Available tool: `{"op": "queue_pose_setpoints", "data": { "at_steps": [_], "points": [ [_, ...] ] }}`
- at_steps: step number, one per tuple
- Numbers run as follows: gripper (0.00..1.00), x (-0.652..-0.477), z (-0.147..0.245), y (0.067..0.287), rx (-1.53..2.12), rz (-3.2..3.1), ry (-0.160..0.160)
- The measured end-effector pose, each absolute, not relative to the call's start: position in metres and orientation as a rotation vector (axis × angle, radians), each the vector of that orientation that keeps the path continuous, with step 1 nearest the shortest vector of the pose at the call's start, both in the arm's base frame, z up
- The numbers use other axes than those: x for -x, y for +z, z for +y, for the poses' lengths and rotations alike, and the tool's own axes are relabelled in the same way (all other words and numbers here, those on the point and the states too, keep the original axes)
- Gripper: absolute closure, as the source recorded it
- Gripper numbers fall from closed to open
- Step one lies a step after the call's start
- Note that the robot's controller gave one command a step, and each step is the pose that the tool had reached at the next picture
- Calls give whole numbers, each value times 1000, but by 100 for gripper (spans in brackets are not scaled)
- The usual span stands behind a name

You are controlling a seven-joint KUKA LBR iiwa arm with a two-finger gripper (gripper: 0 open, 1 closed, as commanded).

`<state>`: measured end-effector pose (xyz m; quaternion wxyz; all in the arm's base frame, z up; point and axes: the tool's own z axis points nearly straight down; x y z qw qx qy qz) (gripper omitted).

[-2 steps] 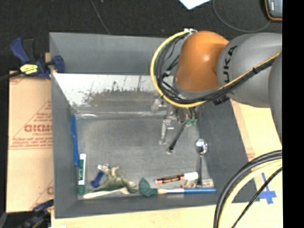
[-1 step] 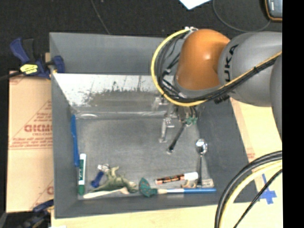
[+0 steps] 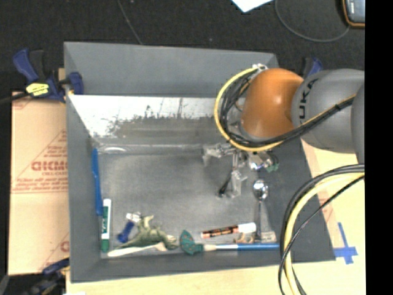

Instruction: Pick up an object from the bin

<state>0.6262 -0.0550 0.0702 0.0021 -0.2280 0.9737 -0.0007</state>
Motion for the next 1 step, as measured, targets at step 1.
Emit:
{"op": "queue_pose_setpoints", "data": {
  "at_steps": [1],
  "points": [
    [0,-617,-51,126,759,3039,-3]
  ]
}}
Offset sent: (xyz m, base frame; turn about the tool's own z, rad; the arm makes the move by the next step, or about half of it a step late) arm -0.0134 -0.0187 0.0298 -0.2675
